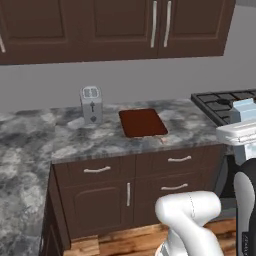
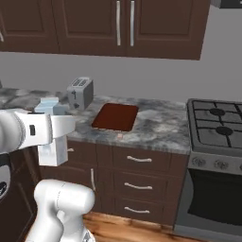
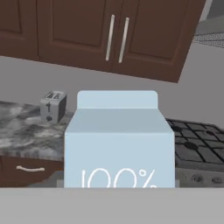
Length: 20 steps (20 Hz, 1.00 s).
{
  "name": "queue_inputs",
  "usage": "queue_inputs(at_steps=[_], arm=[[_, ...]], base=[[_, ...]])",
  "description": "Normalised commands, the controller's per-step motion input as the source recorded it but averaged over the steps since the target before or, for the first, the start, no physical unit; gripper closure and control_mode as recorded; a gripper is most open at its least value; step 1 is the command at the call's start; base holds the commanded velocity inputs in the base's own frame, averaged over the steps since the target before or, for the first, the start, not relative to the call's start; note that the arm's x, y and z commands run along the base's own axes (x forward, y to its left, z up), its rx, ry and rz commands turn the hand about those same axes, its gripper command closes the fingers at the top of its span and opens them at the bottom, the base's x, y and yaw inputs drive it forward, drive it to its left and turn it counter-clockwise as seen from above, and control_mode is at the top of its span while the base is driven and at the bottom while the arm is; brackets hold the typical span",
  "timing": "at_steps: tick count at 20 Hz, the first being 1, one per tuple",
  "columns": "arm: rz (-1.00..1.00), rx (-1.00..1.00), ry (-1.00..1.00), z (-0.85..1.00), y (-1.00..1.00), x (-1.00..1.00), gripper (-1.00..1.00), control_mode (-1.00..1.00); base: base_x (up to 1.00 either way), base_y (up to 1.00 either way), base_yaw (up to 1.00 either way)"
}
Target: Take out the milk from the fridge and place it on the tray on the counter. Then take the sugar cube near the tray and place it in the tray.
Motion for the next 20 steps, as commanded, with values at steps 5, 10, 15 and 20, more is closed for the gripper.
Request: queue_inputs(at_steps=[5, 10, 15, 20], arm=[[0.0, 0.0, 0.0, 0.0, 0.0, 0.0, 1.0, 1.0], [0.0, 0.0, 0.0, 0.0, 0.0, 0.0, 1.0, 1.0], [0.0, 0.0, 0.0, 0.0, 0.0, 0.0, 1.0, 1.0], [0.0, 0.0, 0.0, 0.0, 0.0, 0.0, 1.0, 1.0]], base=[[0.96, 0.11, 0.0], [0.28, 0.0, 0.0], [-0.06, 0.0, 0.0], [0.67, 0.08, 0.0]])
